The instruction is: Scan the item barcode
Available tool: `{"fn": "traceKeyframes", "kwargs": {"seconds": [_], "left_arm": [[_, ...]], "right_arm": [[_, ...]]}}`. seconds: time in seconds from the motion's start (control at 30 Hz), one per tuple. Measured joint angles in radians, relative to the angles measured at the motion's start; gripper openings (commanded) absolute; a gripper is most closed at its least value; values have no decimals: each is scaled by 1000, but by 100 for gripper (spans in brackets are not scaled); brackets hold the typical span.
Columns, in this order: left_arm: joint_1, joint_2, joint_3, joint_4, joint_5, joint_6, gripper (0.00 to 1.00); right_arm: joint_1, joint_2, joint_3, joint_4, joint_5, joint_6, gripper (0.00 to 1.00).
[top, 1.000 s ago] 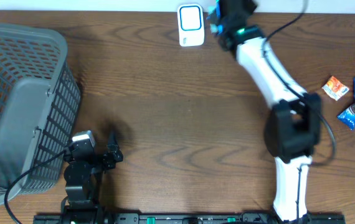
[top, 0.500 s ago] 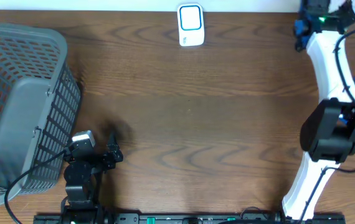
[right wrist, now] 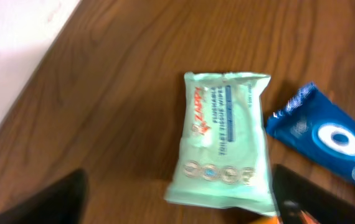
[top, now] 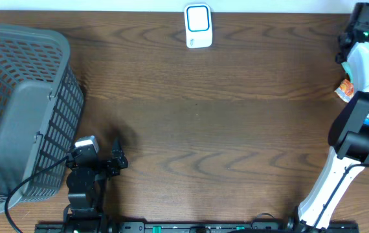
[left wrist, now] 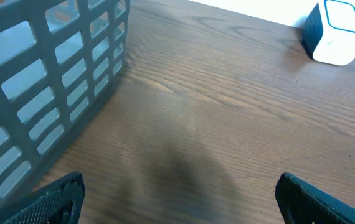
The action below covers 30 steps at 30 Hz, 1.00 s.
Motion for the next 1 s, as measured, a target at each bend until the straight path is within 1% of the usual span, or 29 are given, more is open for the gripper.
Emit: {"fn": "traceKeyframes", "kwargs": {"seconds": [0.03,0.17,0.2,0.33,0.6,0.7,0.9,1.0], "left_arm": [[0,0,0,0,0,0,98],[0,0,0,0,0,0,98],[0,0,0,0,0,0,98],[0,0,0,0,0,0,98],[0,0,0,0,0,0,97],[0,0,0,0,0,0,98],[0,0,0,0,0,0,98],[0,0,0,0,0,0,98]], "right_arm": [[-7,-2,0,5,-24,-19,99],[-35,-40,-4,-5,-241,-127,99],[-34,-73,-8,-11,-309,-146,99],[-1,-223,-10,-30,-431,-175,99],[176,-658,-6,-126,-517,-201,99],[226,-780,-1,-144,-525,-202,99],[272,-930,0,-158,-529,-204,99],[272,-980,0,-221,-529,-204,99]]}}
